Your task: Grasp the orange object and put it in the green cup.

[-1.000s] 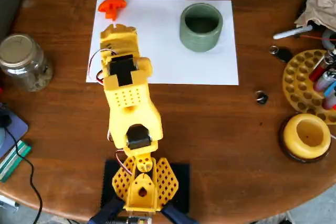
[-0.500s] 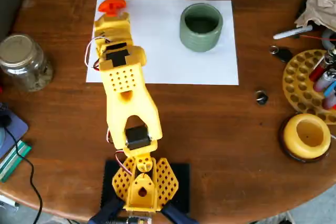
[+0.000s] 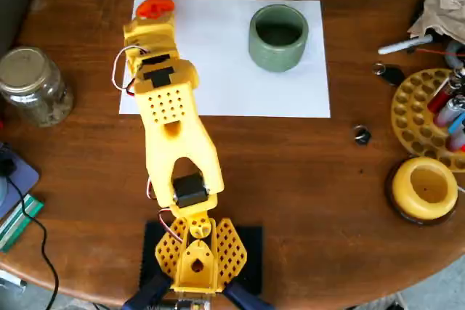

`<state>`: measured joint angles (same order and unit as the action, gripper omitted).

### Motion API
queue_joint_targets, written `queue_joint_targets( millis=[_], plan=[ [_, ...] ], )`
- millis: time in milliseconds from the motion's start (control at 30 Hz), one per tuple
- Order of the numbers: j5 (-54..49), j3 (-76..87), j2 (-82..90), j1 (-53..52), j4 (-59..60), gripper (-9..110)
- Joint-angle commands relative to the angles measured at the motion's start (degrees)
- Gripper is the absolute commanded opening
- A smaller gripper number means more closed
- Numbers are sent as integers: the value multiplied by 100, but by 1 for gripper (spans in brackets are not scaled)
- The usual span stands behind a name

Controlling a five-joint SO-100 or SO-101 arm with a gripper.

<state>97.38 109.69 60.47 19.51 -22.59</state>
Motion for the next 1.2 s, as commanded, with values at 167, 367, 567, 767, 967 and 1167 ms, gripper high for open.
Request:
queue_joint_targets(
  millis=[167,367,567,767,967,1167],
  plan=[
    [-18,-264,-88,18,18,20],
    [-9,-404,-229,18,9,20],
    [0,-475,-264,9,35,15],
    [9,-642,-448,-26,35,12],
    [-26,-659,-483,-114,44,0],
    [0,-554,-369,-114,79,0]
  ],
)
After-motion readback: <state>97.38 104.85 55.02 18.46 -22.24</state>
